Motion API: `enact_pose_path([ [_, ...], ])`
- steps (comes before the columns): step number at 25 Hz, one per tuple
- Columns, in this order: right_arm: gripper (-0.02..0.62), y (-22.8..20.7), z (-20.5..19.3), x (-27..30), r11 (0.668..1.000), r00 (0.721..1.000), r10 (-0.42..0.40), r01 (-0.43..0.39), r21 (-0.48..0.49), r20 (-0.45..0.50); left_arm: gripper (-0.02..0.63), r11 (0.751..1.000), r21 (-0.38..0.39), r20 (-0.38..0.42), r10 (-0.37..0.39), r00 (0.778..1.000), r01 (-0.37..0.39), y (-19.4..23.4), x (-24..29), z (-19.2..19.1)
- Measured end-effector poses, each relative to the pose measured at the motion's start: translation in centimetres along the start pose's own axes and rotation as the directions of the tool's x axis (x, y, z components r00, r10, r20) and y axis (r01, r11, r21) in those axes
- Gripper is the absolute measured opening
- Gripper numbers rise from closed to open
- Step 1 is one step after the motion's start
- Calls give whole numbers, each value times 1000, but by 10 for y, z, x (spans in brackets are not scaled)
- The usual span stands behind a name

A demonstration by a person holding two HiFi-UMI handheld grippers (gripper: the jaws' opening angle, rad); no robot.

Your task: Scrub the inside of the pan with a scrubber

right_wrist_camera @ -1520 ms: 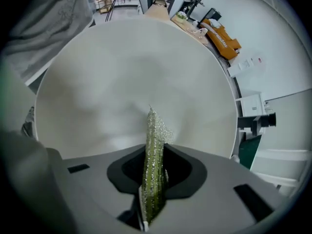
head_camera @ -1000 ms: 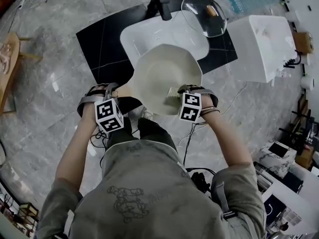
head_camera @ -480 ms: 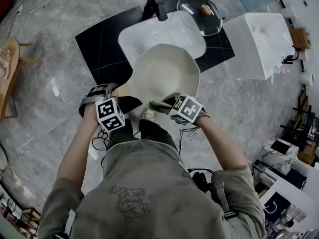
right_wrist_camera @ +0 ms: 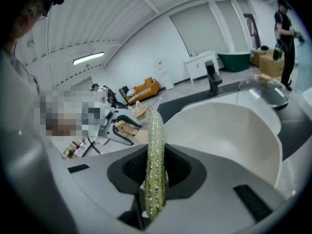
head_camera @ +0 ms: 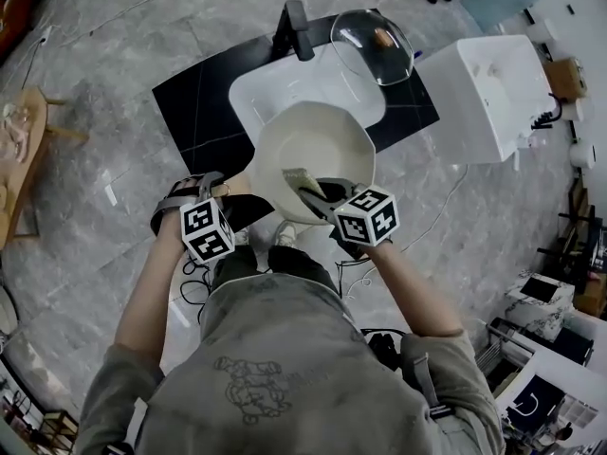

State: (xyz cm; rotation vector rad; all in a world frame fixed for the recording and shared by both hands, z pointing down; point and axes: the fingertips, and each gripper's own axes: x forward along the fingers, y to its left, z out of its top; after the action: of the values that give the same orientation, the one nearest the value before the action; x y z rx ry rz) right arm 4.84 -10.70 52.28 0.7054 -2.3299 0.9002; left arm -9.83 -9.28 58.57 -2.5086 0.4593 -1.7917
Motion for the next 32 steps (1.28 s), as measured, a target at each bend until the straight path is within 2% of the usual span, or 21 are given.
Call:
enact_pose_path([
  [4, 77, -7, 34, -24, 975, 980, -163, 178, -131, 118, 250, 997, -69, 59, 35, 998, -31, 6, -27, 6],
  [8, 77, 1, 69, -54, 951, 943, -207, 257, -172, 262, 250, 989, -142, 155, 74, 985, -52, 16, -64, 27],
  [12, 77, 8, 102, -88, 928, 891, -237, 325, -180, 386, 250, 973, -202, 274, 166, 947, -112, 37, -105, 64],
  [14, 77, 16, 119, -106, 901, 862, -257, 378, -215, 438, 250, 957, -250, 337, 231, 913, -149, 52, -126, 84],
  [16, 77, 29, 138, -123, 867, 832, -259, 424, -262, 490, 250, 934, -308, 401, 299, 866, -180, 68, -148, 103],
  [19, 77, 47, 164, -147, 857, 796, -232, 439, -269, 559, 249, 907, -371, 492, 373, 787, -198, 87, -178, 134],
  [21, 77, 54, 177, -163, 853, 767, -230, 455, -256, 599, 245, 898, -382, 540, 408, 736, -218, 94, -197, 153],
  [22, 77, 58, 184, -171, 854, 752, -229, 460, -244, 618, 236, 893, -383, 548, 427, 719, -238, 97, -205, 160],
  [25, 77, 65, 197, -195, 866, 707, -216, 458, -202, 674, 192, 871, -391, 538, 478, 694, -297, 106, -224, 173],
  [26, 77, 66, 200, -204, 866, 688, -214, 463, -192, 693, 180, 867, -394, 547, 489, 680, -306, 109, -231, 178],
  [29, 78, 71, 211, -231, 844, 628, -243, 513, -158, 740, 129, 854, -400, 601, 519, 608, -334, 115, -259, 195],
  [32, 78, 76, 216, -257, 818, 575, -276, 561, -125, 770, 86, 828, -420, 633, 561, 533, -372, 120, -289, 207],
])
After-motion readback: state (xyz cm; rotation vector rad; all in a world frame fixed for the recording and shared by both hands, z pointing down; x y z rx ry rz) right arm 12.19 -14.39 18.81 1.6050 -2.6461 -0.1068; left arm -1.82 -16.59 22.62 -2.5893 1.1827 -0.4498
